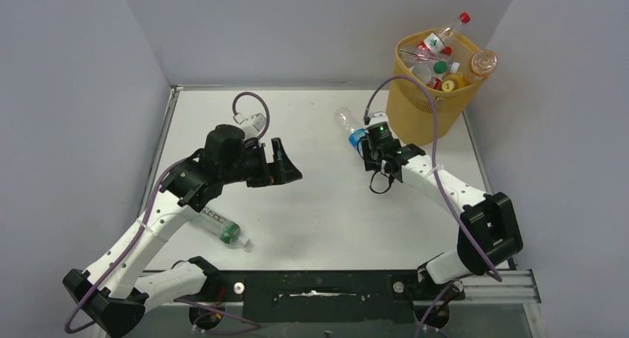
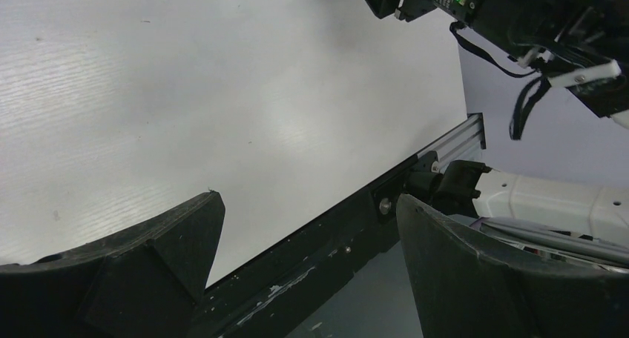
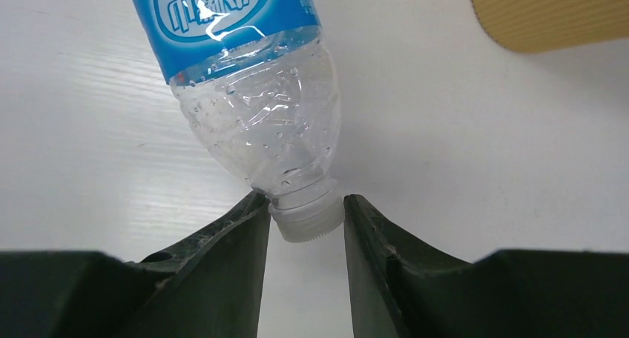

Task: Put the plastic bottles in the bin
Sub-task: Pick up the plastic bottle at the center of the board, then place the plastic bottle in the trash bin.

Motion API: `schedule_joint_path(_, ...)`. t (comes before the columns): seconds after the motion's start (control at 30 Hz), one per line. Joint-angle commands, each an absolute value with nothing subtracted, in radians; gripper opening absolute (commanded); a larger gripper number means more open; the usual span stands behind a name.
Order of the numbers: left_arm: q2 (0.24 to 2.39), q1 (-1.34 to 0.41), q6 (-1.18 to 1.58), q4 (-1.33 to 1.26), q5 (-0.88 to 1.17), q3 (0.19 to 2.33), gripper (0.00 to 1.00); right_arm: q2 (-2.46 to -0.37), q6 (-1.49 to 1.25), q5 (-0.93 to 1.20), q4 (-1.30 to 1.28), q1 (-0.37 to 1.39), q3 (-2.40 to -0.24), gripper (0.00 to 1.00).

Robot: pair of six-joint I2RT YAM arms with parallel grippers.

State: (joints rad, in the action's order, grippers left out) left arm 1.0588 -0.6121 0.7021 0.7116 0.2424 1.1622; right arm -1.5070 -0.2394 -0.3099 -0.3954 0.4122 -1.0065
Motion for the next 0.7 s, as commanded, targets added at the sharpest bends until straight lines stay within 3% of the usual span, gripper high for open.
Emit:
schedule_joint_path(0.0,1.028,-0.621,0.71,0.658,0.246,1.169,0.88,-1.406,-0.27,-0.406,-0.505,0.505,-1.135,0.24)
schedule_joint_path(0.47,0.996,-0.626,0.715,0.667,0.243,1.161,0.88,-1.31,-0.233,-0.524,-0.679,0.488,-1.659,0.25)
schedule_joint_path(0.67,0.978,-0.627,0.72,0.672,0.238,1.157,0.88,-1.347,-0.266,-0.4,-0.724,0.269,-1.813,0.25)
